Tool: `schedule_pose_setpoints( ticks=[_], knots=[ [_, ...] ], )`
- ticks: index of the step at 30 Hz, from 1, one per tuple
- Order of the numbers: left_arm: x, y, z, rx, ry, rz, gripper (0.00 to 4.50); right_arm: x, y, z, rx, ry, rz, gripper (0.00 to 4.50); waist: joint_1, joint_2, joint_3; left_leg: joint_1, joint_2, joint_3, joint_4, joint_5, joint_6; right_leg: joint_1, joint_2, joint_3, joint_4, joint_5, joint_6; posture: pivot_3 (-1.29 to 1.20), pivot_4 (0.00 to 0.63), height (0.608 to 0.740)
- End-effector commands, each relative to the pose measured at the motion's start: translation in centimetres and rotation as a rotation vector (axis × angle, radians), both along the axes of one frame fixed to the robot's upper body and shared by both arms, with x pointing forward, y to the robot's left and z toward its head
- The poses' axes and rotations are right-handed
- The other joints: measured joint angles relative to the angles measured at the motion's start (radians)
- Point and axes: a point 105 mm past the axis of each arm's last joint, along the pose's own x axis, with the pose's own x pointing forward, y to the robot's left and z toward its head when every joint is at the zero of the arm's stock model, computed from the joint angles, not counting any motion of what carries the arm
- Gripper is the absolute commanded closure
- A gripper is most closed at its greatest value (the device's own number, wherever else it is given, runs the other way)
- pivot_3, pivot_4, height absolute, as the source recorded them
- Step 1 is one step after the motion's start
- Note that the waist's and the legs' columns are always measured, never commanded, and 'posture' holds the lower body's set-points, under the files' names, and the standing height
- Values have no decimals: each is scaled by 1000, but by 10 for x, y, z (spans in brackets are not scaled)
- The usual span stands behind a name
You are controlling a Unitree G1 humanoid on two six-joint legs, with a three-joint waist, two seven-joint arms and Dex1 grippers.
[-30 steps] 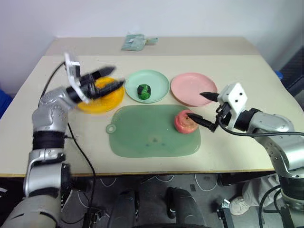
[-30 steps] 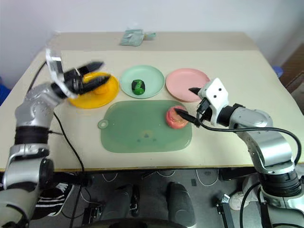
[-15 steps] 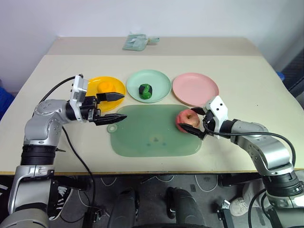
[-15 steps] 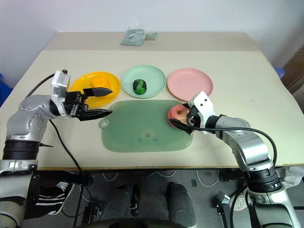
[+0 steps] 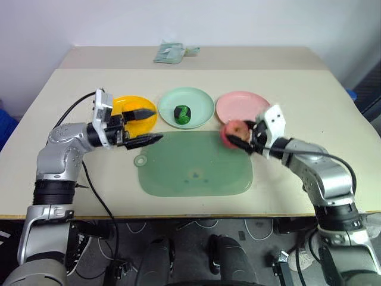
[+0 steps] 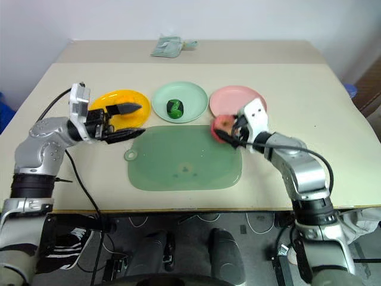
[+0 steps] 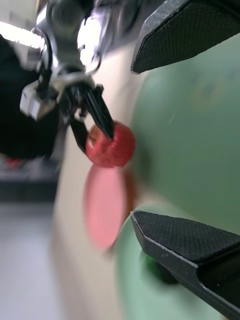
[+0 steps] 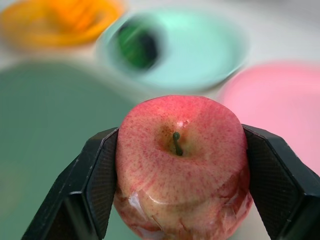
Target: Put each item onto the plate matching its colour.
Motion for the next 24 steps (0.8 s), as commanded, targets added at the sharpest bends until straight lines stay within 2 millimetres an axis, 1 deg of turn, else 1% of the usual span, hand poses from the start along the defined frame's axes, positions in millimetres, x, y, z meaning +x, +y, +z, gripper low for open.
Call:
schedule_pose_setpoints(
  ticks=[1,3,5,7,9,11,12,13,16,18,19,21,24],
  knots=[
    [10,5,21,-74,-78,79,0,23,-31,34,22,-161,-193,1438,-2,0,0,0,0,0,0,0,0,0,0,0,0,0,0,0,150,740],
    [11,1,19,-93,-63,75,0,39,-42,32,30,-156,-258,1438,-5,0,0,0,0,0,-1,0,0,0,0,0,0,0,0,0,150,740],
    [11,-3,15,-86,-49,68,0,53,-49,19,-37,-137,-299,1438,-6,0,0,0,0,1,-1,0,0,0,0,0,0,0,0,0,150,740],
    [12,-5,13,-81,-42,75,0,63,-51,6,-86,-123,-305,1438,-8,0,0,0,0,1,-1,0,0,0,0,0,0,0,0,0,150,740],
    [15,-4,13,-85,-47,101,0,72,-55,-2,-55,-97,-321,1438,-9,0,0,0,0,1,-2,0,0,0,0,0,0,0,0,0,150,740],
    [18,-3,13,-71,-58,137,0,76,-54,-7,-38,-77,-286,412,-10,1,0,0,0,1,-2,0,0,-1,0,0,0,0,0,0,150,740],
    [18,-3,12,-69,-57,140,0,77,-52,-6,-22,-76,-271,36,-10,1,0,0,0,1,-2,0,0,-1,0,0,0,0,0,0,150,740],
    [17,-2,12,-67,-55,140,0,78,-52,-4,-16,-81,-270,36,-11,1,0,0,0,1,-2,0,0,-1,0,1,0,0,0,0,150,740],
    [12,0,10,-64,-43,122,0,80,-52,4,-28,-122,-271,36,-12,1,0,0,0,1,-2,0,0,-1,0,1,0,0,0,0,150,740],
    [8,0,9,-69,-33,99,0,78,-51,14,-31,-174,-256,36,-11,1,0,0,0,1,-2,0,0,-1,0,1,0,0,0,0,150,740],
    [6,1,9,-69,-29,89,0,76,-50,21,-7,-194,-243,36,-11,1,0,0,0,1,-2,0,0,-1,0,1,0,0,0,0,150,740],
    [3,3,9,-67,-33,75,0,69,-50,41,36,-276,-220,36,-8,1,1,0,0,1,-2,0,0,-1,0,1,0,0,0,0,150,740],
    [1,5,10,-68,-28,66,0,42,-48,84,144,-449,-107,36,-4,1,1,0,0,0,-2,0,0,-1,0,0,0,0,0,0,150,740]
  ],
)
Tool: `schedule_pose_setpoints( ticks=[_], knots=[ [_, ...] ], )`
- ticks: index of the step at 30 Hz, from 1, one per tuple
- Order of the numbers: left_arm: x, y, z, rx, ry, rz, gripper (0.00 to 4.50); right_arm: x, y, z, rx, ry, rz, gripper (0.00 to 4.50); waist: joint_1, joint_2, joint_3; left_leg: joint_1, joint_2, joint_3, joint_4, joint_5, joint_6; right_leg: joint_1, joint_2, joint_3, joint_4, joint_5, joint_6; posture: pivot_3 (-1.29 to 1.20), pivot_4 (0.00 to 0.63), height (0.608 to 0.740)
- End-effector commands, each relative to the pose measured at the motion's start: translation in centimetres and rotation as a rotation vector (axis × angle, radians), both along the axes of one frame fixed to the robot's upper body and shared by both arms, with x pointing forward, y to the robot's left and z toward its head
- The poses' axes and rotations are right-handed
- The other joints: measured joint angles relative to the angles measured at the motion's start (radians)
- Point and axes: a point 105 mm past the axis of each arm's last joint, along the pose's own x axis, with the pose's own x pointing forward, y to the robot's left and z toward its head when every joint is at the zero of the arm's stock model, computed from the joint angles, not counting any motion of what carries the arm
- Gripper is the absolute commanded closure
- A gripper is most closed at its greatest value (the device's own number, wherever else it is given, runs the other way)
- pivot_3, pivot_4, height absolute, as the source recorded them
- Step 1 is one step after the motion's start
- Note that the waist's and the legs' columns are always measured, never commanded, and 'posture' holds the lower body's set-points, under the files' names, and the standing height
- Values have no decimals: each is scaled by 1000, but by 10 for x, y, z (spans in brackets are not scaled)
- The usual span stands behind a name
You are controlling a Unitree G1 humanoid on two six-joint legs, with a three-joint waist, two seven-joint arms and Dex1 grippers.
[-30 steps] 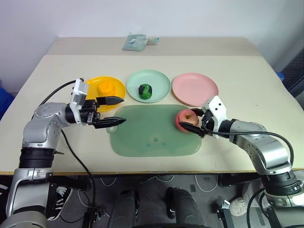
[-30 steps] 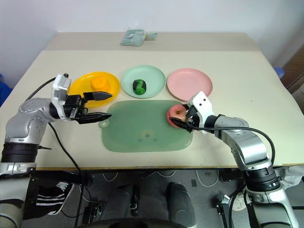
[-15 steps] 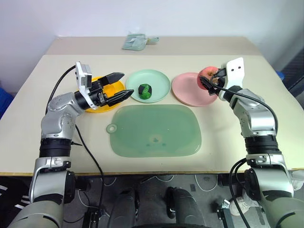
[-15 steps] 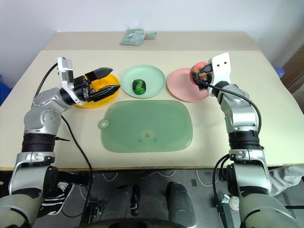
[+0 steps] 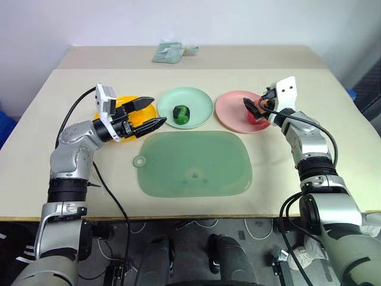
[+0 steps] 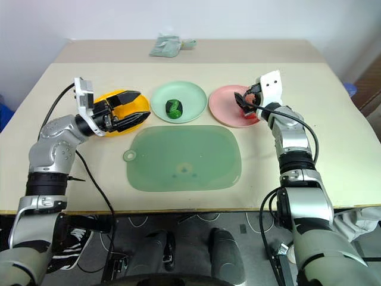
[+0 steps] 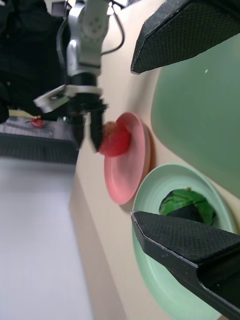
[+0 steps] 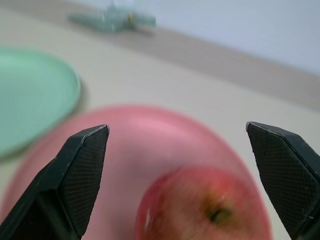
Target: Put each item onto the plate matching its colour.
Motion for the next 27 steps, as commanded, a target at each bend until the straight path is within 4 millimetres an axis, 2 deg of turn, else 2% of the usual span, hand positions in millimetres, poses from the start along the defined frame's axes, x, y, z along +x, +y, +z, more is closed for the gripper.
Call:
schedule_pose_setpoints(
  ticks=[1,4,6,8,11,13,17,20,27],
  knots=[
    [-8,6,15,-14,-42,-29,0,-40,3,72,69,-294,159,36,2,0,0,0,0,0,0,0,0,0,0,0,0,0,0,0,150,740],
    [-14,5,9,34,-43,-52,0,-78,23,73,64,-293,392,36,2,0,0,0,0,-1,0,0,0,0,0,0,0,0,0,0,150,740],
    [-20,6,1,82,-57,-70,0,-106,38,53,-19,-205,540,36,1,0,0,1,0,-1,-1,0,0,2,0,0,-1,0,0,0,150,740],
    [-23,5,-4,110,-67,-80,0,-130,46,32,-103,-118,649,36,1,0,0,2,0,-1,-1,0,0,2,0,-1,-1,0,0,0,150,740],
    [-28,7,-12,160,-89,-92,0,-161,49,12,-169,-13,749,36,3,0,0,2,0,0,1,0,0,2,0,0,0,0,-1,0,150,740],
    [-31,8,-17,176,-80,-111,0,-175,48,5,-216,30,774,36,2,0,0,2,0,0,1,0,0,2,-1,0,0,-2,-4,0,150,740],
    [-37,6,-23,187,-50,-149,0,-190,38,-1,-268,94,748,36,4,0,0,3,1,0,1,0,0,2,-1,0,0,-2,-5,0,150,740],
    [-35,10,-29,182,-28,-163,0,-190,39,-4,-266,92,675,36,6,0,0,2,1,0,1,0,0,2,0,0,-1,-2,-5,0,150,740],
    [-35,0,-33,167,-28,-183,0,-189,29,-5,-273,95,603,36,23,0,0,2,1,0,1,0,0,2,-1,0,-2,-2,-5,0,150,740]
  ],
)
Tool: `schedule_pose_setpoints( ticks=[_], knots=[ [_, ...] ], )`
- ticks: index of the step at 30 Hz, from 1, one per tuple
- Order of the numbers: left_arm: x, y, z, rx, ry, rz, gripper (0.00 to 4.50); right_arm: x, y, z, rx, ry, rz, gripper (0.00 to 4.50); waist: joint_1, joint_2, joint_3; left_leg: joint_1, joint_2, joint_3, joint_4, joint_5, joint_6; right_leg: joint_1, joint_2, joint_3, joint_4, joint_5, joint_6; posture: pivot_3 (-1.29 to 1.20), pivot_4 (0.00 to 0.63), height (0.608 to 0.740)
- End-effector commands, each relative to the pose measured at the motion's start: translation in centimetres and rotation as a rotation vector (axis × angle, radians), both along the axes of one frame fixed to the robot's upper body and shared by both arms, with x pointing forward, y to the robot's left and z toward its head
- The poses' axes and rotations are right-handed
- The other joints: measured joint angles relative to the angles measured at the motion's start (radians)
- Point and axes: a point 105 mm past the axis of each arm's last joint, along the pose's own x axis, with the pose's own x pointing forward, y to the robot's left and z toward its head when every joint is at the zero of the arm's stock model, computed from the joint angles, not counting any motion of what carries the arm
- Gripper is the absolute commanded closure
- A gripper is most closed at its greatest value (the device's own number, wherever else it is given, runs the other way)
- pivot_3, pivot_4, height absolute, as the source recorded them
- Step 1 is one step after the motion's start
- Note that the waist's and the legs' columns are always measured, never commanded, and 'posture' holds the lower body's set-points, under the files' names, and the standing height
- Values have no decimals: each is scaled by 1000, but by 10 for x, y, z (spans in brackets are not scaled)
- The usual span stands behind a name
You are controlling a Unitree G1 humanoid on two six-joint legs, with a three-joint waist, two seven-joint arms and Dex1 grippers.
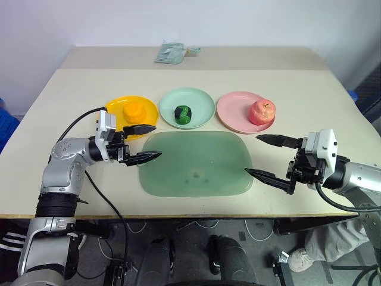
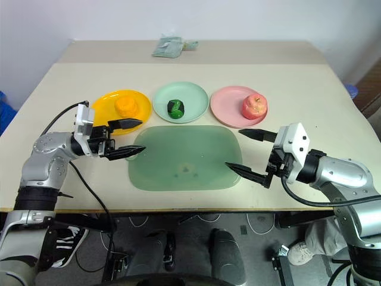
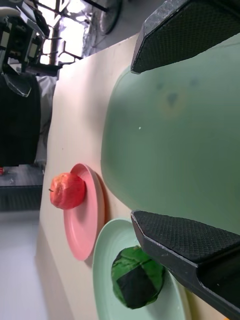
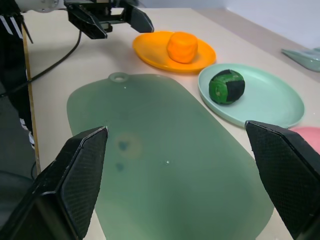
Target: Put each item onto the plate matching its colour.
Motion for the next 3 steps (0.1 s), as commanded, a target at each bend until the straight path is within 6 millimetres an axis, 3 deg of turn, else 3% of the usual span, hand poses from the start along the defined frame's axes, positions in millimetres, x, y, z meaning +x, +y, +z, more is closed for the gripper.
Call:
schedule_pose_setpoints(
  ticks=[1,3],
  knots=[
    [0,-4,8,3,-50,-7,0,2,-5,12,-15,-67,-34,36,3,0,0,0,0,0,0,0,0,0,0,0,0,0,0,0,150,740],
    [-1,-4,7,-2,-49,-5,0,4,-4,12,-17,-70,-37,36,3,0,0,0,0,0,0,0,0,0,0,0,0,0,0,0,150,740]
  ],
)
